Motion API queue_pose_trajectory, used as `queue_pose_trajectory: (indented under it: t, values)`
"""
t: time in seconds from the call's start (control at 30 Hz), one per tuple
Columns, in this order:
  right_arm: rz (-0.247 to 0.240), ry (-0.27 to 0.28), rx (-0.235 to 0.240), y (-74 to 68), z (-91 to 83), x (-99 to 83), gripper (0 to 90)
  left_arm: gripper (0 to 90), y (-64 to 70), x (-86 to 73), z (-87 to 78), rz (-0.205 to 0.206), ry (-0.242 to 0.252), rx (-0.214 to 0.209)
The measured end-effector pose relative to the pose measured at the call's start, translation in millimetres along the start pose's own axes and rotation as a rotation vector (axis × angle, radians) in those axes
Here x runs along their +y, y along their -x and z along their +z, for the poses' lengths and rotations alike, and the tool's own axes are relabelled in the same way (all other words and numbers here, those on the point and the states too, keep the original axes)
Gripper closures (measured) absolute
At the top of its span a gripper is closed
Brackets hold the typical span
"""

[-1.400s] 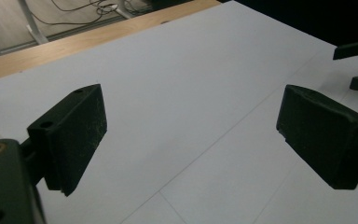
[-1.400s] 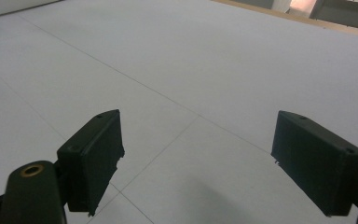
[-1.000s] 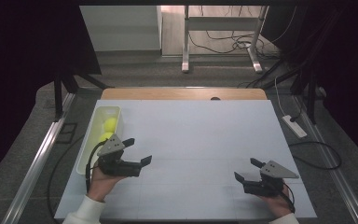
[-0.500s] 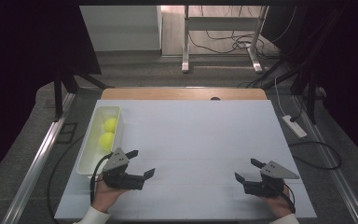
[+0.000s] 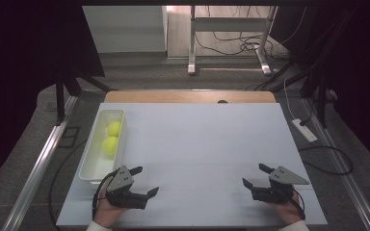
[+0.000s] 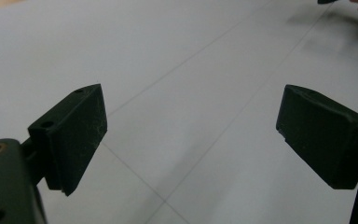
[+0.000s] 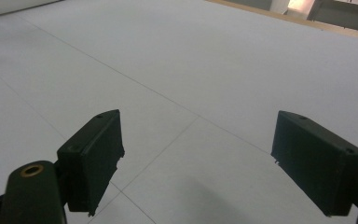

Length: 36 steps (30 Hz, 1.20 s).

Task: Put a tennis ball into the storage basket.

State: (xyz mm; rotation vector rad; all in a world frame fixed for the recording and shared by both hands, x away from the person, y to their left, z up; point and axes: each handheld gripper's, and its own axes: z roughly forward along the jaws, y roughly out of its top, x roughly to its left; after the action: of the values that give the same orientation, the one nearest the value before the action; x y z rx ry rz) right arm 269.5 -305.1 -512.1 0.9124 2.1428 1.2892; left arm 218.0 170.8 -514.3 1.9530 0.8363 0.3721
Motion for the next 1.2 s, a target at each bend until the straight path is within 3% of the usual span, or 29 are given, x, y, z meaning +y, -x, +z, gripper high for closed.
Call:
queue_pose_trajectory:
  t: [0.33,1.2]
  values:
    - [-0.003,-0.001,0.01,-0.6,0.8,-0.1,16.0,9.1,-3.3,-12.7,-1.3,-0.022,-0.027,0.022]
    - [-0.018,-0.002,0.039,-2.7,0.6,-0.9,15.9,9.2,-4.2,-12.0,1.2,-0.041,-0.03,0.022]
